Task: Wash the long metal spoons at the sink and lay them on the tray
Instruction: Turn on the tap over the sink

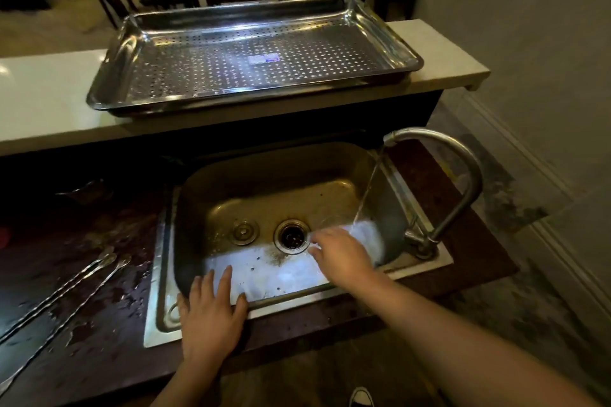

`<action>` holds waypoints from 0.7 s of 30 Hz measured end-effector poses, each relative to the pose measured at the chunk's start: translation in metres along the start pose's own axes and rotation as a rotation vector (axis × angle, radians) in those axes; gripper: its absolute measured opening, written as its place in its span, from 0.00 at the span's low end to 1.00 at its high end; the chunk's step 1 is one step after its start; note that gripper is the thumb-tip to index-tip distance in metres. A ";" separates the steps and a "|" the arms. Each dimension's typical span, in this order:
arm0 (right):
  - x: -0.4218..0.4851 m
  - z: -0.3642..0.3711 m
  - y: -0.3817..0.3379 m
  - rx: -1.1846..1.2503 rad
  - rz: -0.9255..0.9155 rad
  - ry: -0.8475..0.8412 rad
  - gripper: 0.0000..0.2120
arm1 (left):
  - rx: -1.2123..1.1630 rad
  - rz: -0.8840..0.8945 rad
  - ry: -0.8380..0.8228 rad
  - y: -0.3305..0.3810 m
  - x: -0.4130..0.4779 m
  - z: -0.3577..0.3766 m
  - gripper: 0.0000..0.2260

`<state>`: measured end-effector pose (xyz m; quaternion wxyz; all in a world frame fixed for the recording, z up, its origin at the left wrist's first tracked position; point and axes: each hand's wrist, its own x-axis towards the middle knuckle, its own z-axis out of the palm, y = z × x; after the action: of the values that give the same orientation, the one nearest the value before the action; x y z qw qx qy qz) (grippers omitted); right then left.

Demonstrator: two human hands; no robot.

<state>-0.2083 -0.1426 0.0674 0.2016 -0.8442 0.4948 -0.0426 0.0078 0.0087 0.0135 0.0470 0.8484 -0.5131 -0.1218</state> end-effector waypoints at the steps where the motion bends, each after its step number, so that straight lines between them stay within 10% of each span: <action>1: -0.001 0.011 -0.009 0.021 -0.021 0.002 0.14 | 0.006 0.004 0.011 -0.002 -0.001 -0.002 0.29; 21: -0.003 0.119 -0.137 0.081 -0.254 -0.037 0.18 | 0.044 -0.259 0.252 -0.126 -0.027 -0.054 0.21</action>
<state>-0.0652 -0.0455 0.0110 0.2375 -0.8919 0.3780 -0.0720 0.1176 0.0895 0.0439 0.0762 0.9166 -0.3923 -0.0083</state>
